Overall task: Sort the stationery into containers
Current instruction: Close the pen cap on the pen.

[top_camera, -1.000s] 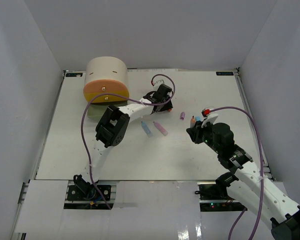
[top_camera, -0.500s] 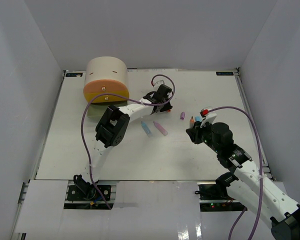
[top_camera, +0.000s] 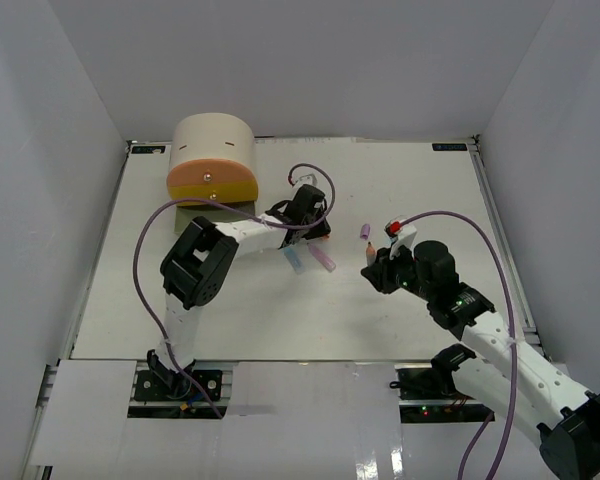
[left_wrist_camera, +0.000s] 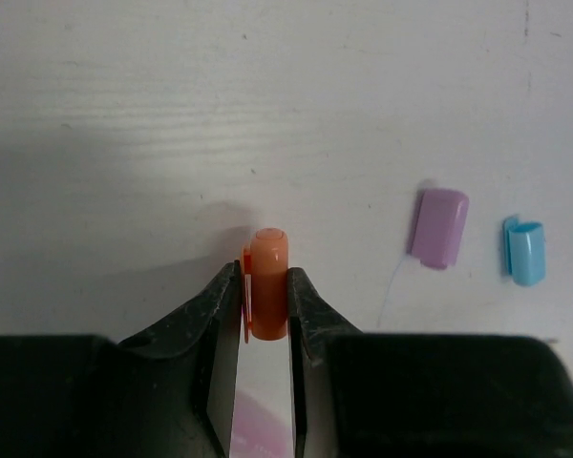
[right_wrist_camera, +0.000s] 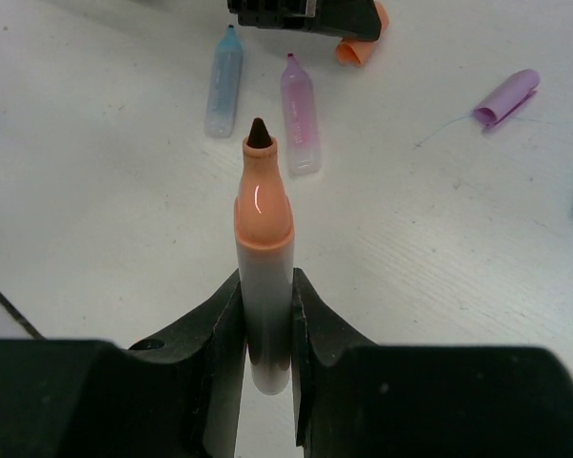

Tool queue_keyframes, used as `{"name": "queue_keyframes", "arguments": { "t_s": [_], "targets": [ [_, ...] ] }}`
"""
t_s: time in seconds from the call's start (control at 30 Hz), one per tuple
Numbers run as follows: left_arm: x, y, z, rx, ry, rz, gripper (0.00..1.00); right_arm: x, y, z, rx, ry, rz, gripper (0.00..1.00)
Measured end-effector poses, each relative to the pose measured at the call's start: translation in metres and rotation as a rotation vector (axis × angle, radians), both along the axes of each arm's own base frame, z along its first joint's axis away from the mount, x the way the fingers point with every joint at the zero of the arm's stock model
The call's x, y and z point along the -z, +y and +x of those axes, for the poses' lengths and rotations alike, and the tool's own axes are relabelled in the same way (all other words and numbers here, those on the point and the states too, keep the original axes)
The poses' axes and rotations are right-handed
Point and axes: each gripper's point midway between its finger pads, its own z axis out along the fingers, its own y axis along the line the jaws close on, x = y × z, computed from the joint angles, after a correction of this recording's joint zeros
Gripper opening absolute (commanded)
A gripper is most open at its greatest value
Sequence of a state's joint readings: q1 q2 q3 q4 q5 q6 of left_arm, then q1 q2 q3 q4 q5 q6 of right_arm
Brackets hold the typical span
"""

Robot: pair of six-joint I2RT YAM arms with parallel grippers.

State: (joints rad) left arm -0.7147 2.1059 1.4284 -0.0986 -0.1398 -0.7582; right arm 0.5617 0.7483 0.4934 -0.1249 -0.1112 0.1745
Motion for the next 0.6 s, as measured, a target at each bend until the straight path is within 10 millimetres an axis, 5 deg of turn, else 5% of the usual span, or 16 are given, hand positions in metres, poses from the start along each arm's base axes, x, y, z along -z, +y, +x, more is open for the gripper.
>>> {"name": "queue_keyframes", "arguments": {
  "t_s": [0.13, 0.4, 0.6],
  "targets": [
    [-0.028, 0.007, -0.012, 0.047, -0.083, -0.066, 0.0, 0.004, 0.012, -0.009, -0.082, 0.037, 0.017, 0.12],
    [-0.154, 0.015, -0.033, 0.186, -0.434, -0.316, 0.01, -0.026, 0.046, -0.021, -0.305, 0.009, 0.112, 0.09],
    [-0.22, 0.026, -0.063, 0.289, -0.652, -0.448, 0.03, -0.051, 0.07, -0.025, -0.462, -0.035, 0.182, 0.09]
  ]
}}
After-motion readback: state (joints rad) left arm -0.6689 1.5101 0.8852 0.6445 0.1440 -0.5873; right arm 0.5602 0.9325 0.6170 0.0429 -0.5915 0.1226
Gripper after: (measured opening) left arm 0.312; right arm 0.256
